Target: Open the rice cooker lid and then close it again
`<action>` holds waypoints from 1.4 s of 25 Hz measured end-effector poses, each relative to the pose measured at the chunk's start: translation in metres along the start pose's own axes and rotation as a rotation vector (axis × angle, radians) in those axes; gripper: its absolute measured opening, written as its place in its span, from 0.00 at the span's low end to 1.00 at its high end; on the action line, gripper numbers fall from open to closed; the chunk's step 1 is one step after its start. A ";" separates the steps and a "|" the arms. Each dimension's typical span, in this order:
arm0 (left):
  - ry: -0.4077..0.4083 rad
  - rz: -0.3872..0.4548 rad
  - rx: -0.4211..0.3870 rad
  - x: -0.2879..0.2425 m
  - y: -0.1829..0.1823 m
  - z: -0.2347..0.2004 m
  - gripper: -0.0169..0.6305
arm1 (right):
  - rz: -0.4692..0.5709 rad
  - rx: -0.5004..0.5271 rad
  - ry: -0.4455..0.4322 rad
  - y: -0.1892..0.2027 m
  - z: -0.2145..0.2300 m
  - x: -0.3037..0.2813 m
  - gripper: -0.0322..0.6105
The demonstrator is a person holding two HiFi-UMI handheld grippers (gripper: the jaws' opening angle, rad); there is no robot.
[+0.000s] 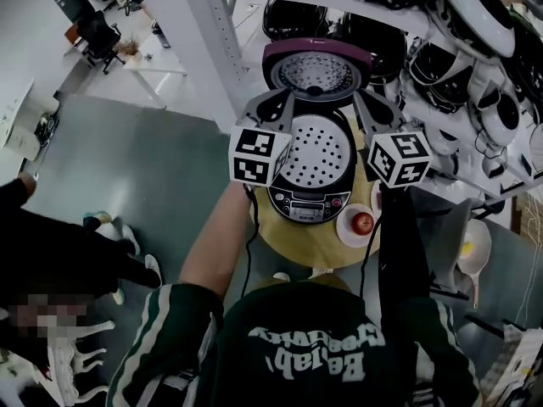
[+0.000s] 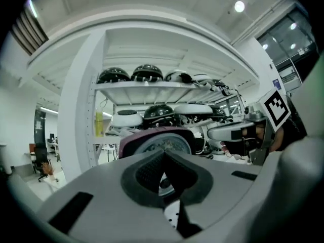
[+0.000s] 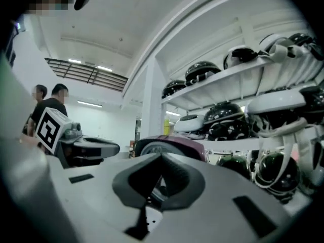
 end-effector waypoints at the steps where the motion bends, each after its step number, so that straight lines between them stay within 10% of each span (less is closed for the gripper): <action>1: -0.012 0.013 -0.002 -0.005 -0.009 -0.007 0.03 | 0.008 0.008 -0.006 -0.008 0.005 -0.006 0.06; 13: -0.103 -0.028 -0.077 -0.076 -0.074 -0.067 0.03 | 0.059 0.054 -0.033 -0.086 0.053 -0.077 0.10; 35: -0.054 -0.058 0.115 -0.085 -0.042 -0.085 0.03 | -0.160 0.068 -0.069 -0.053 0.065 -0.098 0.05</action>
Point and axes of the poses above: the fingertips, and each gripper's own axes: x backward along the fingers, z to its right, y out of its underside, the point moved 6 cm from there along x, backward along the fingers, and after that the axes turned 3 degrees about -x, right-handed, at the moved point
